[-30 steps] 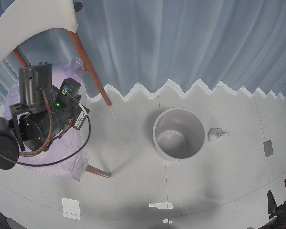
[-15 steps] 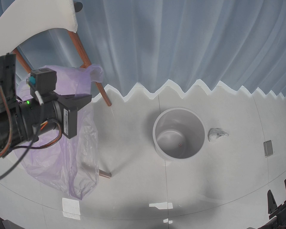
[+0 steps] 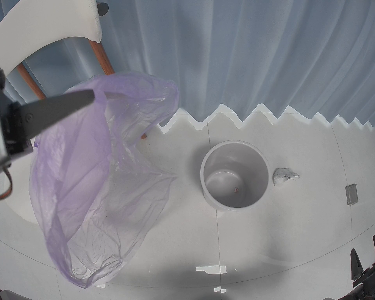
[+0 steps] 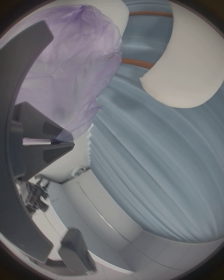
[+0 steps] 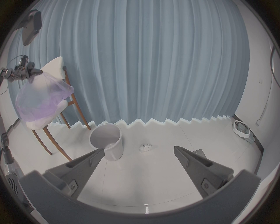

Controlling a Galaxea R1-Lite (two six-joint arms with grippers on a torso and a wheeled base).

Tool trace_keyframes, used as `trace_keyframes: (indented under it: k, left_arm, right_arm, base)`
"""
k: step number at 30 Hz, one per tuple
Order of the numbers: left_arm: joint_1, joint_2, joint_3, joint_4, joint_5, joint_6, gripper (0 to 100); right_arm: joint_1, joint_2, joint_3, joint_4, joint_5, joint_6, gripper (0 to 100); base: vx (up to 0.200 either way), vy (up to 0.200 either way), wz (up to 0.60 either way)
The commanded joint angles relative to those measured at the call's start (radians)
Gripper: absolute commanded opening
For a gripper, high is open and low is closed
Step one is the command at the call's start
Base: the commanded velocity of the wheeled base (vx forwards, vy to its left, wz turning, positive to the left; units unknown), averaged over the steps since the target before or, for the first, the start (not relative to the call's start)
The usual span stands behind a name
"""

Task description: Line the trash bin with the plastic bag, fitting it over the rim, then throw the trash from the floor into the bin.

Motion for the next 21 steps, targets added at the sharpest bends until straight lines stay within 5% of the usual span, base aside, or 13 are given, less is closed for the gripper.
trace_keyframes:
  k: [1, 13, 21]
  left_arm:
    - [0.005, -0.073, 0.051, -0.075, -0.059, -0.070, 0]
    - [0.017, 0.039, 0.144, -0.287, -0.253, -0.200, 0]
    - [0.062, 0.219, 0.130, -0.506, -0.388, -0.216, 0]
  right_arm:
    - [0.000, -0.016, 0.015, 0.000, 0.000, 0.000, 100]
    - [0.000, -0.016, 0.015, 0.000, 0.000, 0.000, 100]
    - [0.000, -0.016, 0.015, 0.000, 0.000, 0.000, 100]
  base:
    - [0.000, 0.000, 0.00]
    - [0.000, 0.000, 0.00]
    - [0.000, -0.200, 0.00]
